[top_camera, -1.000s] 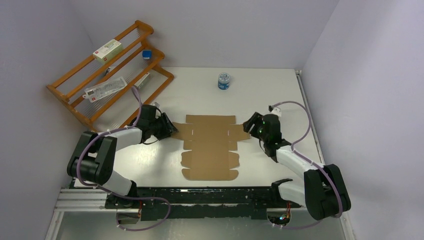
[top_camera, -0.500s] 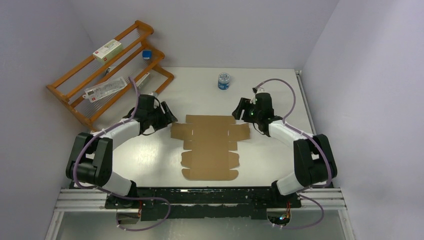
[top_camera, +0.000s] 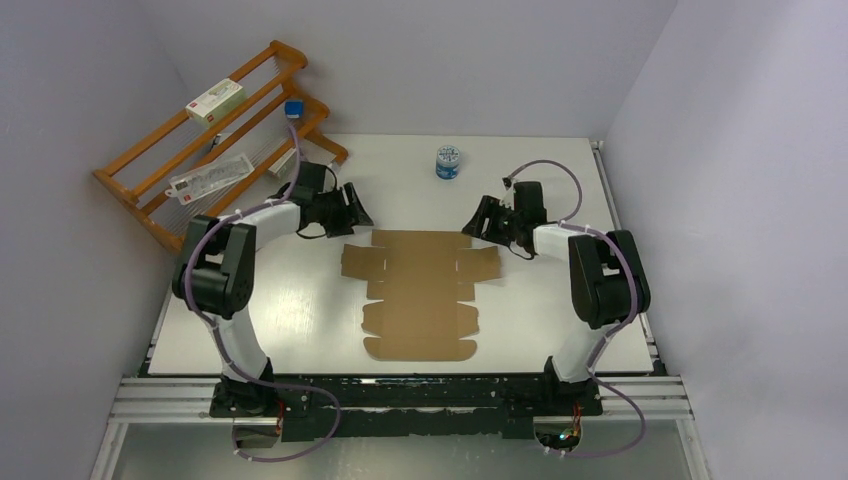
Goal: Fold the paper box
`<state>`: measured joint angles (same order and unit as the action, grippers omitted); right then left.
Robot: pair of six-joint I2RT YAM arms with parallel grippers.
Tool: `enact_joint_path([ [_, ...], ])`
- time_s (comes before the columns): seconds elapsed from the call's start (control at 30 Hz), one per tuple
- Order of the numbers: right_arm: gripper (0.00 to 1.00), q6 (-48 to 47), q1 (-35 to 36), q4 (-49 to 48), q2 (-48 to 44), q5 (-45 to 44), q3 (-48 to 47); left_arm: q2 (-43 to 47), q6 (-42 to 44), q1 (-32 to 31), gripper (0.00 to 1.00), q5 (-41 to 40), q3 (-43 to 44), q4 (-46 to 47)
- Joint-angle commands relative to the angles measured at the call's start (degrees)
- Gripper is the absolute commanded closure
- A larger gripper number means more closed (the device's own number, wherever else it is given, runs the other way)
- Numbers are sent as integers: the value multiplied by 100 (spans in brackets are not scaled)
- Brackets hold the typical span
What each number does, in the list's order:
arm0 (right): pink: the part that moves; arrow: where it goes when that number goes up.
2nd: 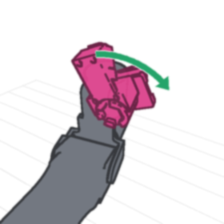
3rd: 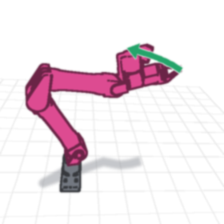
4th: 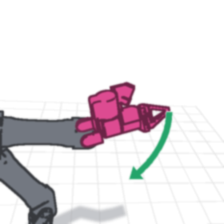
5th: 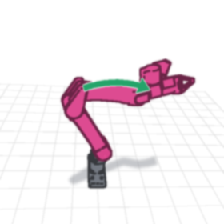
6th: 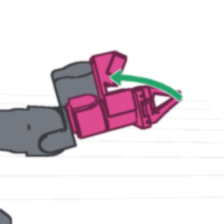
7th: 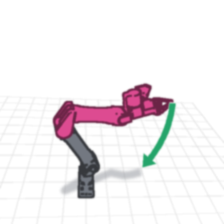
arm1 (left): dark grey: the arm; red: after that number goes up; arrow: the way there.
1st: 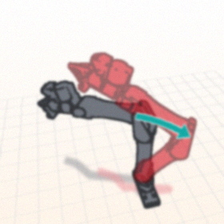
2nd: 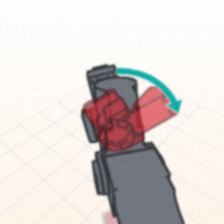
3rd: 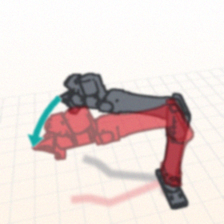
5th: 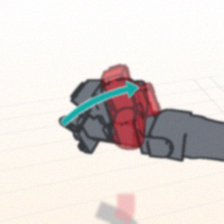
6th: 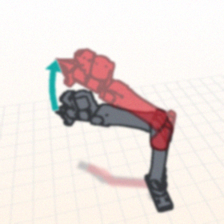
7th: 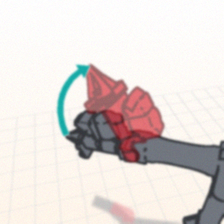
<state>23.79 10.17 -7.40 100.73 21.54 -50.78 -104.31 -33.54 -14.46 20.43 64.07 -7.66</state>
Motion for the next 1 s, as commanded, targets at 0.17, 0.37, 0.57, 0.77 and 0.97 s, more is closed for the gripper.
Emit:
enact_joint_path([
  [0.17,40,439,-318,-746,666,1268,-5,-674,311,-90,37,854,517,-300],
  [0.37,48,433,-334,-760,796,1424,-19,-926,400,-249,41,924,561,-352],
  [0.57,60,468,-334,-897,925,1587,-38,-1037,401,-289,46,1010,597,-302],
  [0.77,75,420,-336,-846,836,1566,-72,-1015,451,-383,62,979,650,-356],
  [0.97,87,230,-283,-522,542,1174,-120,-800,474,-514,78,644,552,-416],
])
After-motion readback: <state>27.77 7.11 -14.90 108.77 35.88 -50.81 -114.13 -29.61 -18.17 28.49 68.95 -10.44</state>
